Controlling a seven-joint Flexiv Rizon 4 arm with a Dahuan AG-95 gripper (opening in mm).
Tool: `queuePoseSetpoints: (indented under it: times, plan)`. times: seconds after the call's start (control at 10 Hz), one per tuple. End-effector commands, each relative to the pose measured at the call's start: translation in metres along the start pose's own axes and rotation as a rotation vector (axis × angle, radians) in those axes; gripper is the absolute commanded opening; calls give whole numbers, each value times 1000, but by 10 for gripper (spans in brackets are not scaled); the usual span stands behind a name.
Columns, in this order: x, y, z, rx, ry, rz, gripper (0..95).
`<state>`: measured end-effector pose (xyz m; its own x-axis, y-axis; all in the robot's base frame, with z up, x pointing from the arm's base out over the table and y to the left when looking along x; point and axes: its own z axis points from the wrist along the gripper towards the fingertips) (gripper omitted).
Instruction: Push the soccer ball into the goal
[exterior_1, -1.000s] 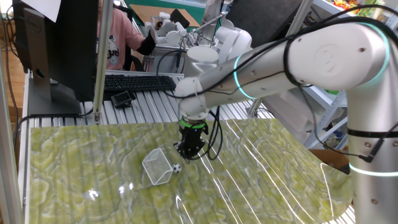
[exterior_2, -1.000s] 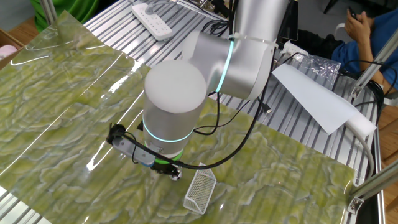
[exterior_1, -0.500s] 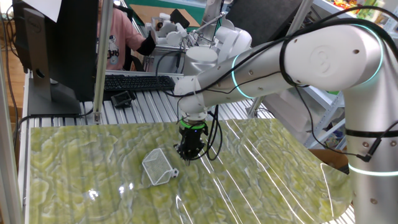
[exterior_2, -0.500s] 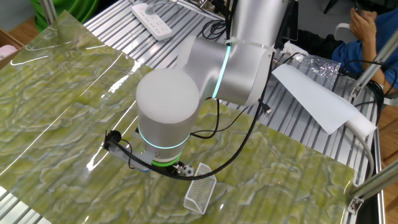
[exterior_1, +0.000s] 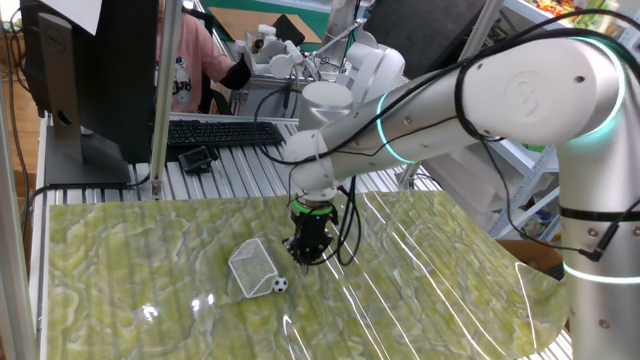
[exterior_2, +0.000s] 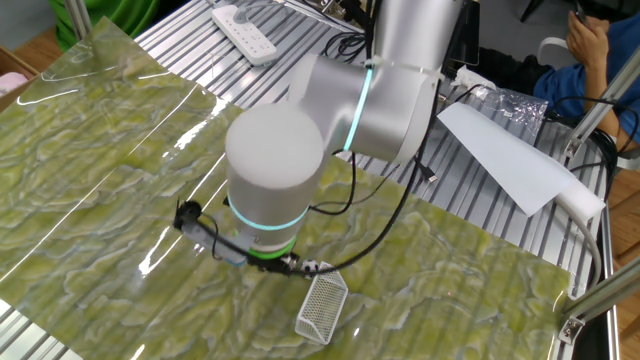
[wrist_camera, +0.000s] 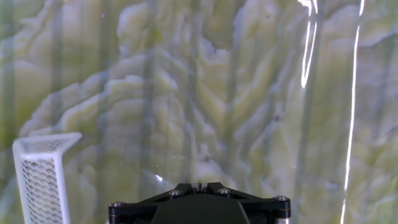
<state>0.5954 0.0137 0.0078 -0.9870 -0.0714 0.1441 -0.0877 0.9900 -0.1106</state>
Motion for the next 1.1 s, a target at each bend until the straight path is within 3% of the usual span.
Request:
queuePoseSetpoints:
  times: [0.1, 0.4, 0.6, 1.1]
  plan:
    - [0, 0, -3, -29, 32, 2, 0]
    - [3, 0, -2, -43, 31, 9, 0]
    - [5, 1, -3, -72, 21, 17, 0]
    - [17, 14, -13, -70, 15, 22, 0]
